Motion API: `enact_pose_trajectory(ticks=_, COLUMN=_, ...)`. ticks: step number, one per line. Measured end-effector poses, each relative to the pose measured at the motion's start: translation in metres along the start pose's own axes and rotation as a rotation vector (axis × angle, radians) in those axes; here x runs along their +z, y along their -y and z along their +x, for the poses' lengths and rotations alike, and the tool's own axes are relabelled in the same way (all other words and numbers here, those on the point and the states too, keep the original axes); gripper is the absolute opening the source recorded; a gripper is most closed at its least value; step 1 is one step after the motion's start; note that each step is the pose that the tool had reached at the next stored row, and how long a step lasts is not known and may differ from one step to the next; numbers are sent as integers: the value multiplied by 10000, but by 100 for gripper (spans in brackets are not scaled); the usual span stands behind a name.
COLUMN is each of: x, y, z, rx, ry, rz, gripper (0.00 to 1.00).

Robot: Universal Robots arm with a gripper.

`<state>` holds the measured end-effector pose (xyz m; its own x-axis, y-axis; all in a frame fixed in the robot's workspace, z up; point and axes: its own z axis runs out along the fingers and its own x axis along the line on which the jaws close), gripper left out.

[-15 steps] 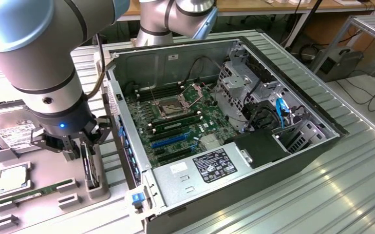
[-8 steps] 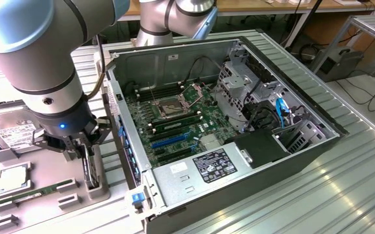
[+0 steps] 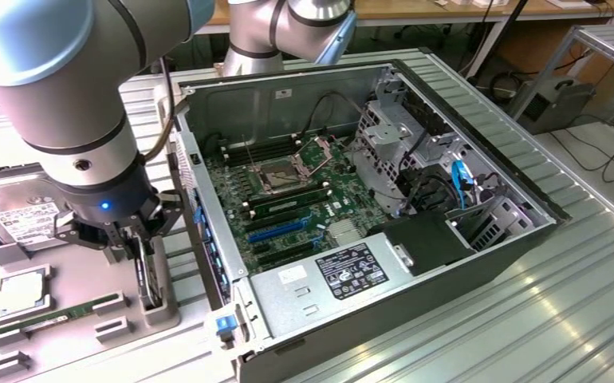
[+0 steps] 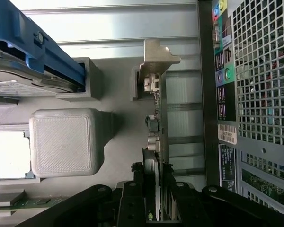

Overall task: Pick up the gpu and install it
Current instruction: 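Pick up the gpu and move the gpu toward the slot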

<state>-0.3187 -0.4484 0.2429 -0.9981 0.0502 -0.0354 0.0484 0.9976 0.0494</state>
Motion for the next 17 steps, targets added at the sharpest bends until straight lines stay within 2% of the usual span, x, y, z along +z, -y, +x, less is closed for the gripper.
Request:
enact_pose_trajectory(ticks=2, x=0, y=0, z=-7, rx=-58, ry=-23, rz=-2, gripper=27)
enact_pose_trajectory(ticks=9, x=-18, y=-1, z=-10, rx=-90, ry=-25, rz=-4, gripper=26)
enact_pose_trajectory(ticks=14, x=-99, y=-5, z=-12, rx=-95, ry=-26, rz=-5, gripper=26)
enact_pose_trajectory(ticks=17, x=-203, y=-10, z=-16, rx=-98, ry=-26, rz=-4, gripper=26)
